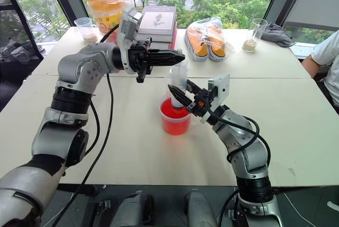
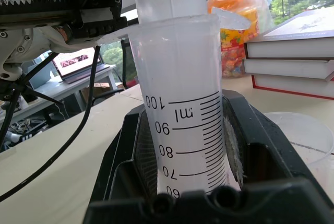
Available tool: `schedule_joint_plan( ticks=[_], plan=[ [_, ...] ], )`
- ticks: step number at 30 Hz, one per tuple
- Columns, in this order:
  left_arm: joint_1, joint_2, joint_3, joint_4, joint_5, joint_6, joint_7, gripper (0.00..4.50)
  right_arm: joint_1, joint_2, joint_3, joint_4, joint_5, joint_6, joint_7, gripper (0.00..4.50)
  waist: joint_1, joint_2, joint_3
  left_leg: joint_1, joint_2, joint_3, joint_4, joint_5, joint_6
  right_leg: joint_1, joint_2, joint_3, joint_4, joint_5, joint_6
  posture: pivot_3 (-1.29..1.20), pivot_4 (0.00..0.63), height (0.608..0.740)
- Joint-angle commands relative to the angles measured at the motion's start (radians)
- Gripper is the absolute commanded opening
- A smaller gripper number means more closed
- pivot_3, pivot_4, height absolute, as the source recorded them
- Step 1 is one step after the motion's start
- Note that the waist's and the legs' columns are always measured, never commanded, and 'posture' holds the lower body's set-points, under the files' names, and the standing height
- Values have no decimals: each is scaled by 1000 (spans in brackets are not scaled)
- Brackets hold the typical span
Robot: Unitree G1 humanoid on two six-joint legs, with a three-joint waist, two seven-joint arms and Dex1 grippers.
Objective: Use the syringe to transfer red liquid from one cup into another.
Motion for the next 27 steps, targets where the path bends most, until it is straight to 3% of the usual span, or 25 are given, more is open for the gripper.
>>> schedule_joint_plan(
  ticks=[1, 15, 18, 24, 25, 27],
  plan=[
    [-80, 23, 87, -8, -3, -65, 33, 31, 29, -9, 60, -10, -1, 16, 28, 1375, 0, 0, 0, 0, 0, 0, 0, 0, 0, 0, 0, 0, 0, 0, 0, 0, 150, 740],
    [-36, 24, 78, -48, -29, -9, 31, 31, 1, -20, 54, -33, 6, 33, 26, 1375, -1, 0, 0, 0, 0, 0, 0, 0, 0, 0, 0, 0, 0, 0, 0, 0, 150, 740],
    [-19, 34, 73, -64, -45, 36, 23, 992, -19, -26, 44, -45, 16, 44, 21, 1375, -2, 0, 0, 0, 0, 0, 0, 0, 0, 0, 0, 0, 0, 0, 0, 0, 150, 740],
    [33, 50, 62, -115, -28, 38, 39, 4051, -62, -41, 24, -53, 33, 63, 13, 1375, 0, 0, 0, 0, 0, 0, 0, 0, 0, 0, 0, 0, 0, 0, 0, 0, 150, 740],
    [43, 56, 65, -125, -31, 42, 36, 4416, -69, -44, 20, -54, 37, 68, 13, 1375, 0, 0, 0, 0, 0, 0, 0, 0, 0, 0, 0, 0, 0, 0, 0, 0, 150, 740],
    [58, 68, 72, -140, -36, 51, 38, 4416, -81, -48, 10, -56, 44, 78, 11, 1375, -1, 0, 0, 0, 0, 0, 0, 0, 0, 0, 0, 0, 0, 0, 0, 0, 150, 740]
  ],
)
